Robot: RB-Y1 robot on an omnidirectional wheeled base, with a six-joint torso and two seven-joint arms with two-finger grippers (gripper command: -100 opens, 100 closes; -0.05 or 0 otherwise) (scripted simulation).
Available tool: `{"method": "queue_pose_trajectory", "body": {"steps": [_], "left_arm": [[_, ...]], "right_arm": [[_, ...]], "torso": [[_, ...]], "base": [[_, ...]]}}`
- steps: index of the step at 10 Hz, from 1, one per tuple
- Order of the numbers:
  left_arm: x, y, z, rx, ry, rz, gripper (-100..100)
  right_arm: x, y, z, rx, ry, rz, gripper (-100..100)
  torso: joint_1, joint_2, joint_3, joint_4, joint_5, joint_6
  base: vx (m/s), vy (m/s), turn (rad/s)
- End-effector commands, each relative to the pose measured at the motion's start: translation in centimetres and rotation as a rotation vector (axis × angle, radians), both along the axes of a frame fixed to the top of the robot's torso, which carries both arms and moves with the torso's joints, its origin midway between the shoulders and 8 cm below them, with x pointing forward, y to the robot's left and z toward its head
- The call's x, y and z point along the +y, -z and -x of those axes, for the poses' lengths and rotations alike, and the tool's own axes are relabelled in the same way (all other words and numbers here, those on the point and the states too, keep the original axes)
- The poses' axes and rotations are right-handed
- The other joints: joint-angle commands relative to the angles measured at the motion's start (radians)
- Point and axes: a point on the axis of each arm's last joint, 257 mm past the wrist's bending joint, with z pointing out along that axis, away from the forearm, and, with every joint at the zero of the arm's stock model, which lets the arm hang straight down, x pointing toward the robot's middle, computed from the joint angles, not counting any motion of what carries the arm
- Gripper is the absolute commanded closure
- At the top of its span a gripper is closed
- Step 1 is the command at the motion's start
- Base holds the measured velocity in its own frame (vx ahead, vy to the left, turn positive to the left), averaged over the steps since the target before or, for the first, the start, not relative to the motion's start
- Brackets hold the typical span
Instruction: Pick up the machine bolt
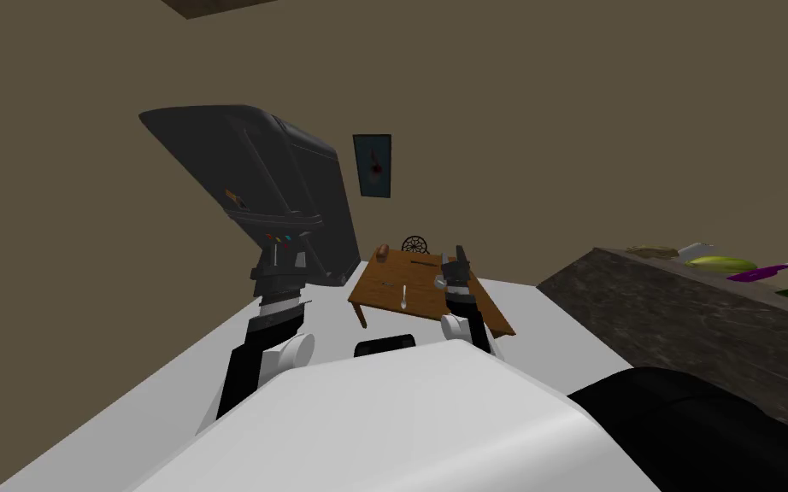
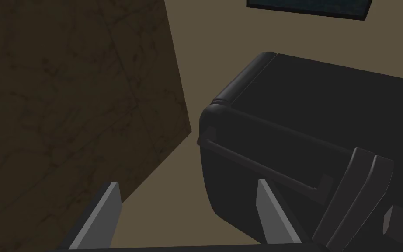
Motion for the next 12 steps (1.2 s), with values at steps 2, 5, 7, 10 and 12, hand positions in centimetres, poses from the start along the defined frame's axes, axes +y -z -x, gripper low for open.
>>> {"method": "queue_pose_trajectory", "body": {"steps": [2,5,7,10,12], "left_arm": [[0.0,0.0,0.0,0.0,0.0,0.0,0],[0.0,0.0,0.0,0.0,0.0,0.0,0],[0.0,0.0,0.0,0.0,0.0,0.0,0],[0.0,0.0,0.0,0.0,0.0,0.0,0],[0.0,0.0,0.0,0.0,0.0,0.0,0]], "right_arm": [[-0.1,1.1,-0.2,0.028,-0.018,0.044,-100],[-0.9,3.9,-0.4,0.094,-0.031,0.109,-100],[-2.0,6.6,-0.3,0.159,-0.032,0.155,-100],[-4.3,11.4,0.3,0.276,-0.026,0.235,-100],[-5.4,13.6,0.7,0.33,-0.022,0.263,-100]], "torso": [[0.002,0.003,0.001,0.0,0.0,0.0],[0.004,0.007,0.004,0.001,0.001,0.0],[0.005,0.006,0.004,0.001,0.001,0.0],[0.005,0.005,0.003,0.001,0.001,0.0],[0.003,0.004,0.002,0.001,0.001,0.0]], "base": [[-0.078,0.041,0.087],[-0.095,0.062,0.179],[-0.078,0.085,0.264],[-0.071,0.091,0.351],[-0.021,0.05,0.185]]}}
